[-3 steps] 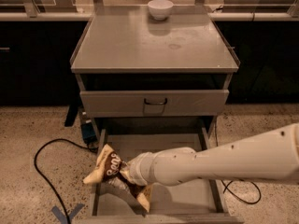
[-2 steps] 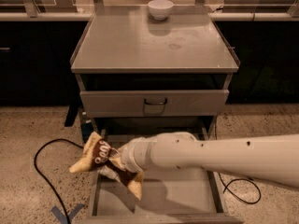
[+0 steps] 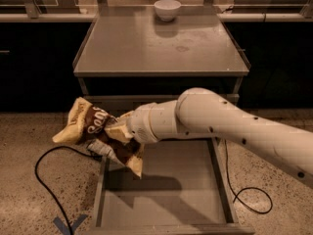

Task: Pick brown chip bag from middle drawer and place on counter

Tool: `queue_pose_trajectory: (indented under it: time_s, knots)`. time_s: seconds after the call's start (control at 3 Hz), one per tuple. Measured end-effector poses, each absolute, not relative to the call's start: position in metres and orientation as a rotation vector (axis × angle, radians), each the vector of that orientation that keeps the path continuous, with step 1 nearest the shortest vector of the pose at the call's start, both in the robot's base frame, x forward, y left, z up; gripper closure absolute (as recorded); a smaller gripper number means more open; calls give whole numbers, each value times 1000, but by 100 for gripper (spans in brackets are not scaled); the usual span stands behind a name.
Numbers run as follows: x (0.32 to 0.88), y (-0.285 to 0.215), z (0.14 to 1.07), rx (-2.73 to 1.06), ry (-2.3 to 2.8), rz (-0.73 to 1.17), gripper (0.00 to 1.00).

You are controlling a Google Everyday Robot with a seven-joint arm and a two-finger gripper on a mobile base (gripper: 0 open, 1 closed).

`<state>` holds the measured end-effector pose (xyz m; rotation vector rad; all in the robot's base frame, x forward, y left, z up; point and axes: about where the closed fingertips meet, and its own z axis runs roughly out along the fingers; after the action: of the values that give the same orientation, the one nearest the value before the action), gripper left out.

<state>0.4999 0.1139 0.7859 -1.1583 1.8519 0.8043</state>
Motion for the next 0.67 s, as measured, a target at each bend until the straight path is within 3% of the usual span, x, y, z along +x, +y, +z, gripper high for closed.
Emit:
queue_pose_trajectory:
  time_s: [0.33, 0.67]
  knots:
    - [508, 79, 855, -1128, 1779, 847, 100]
    - [508, 79, 856, -1129, 1777, 845, 100]
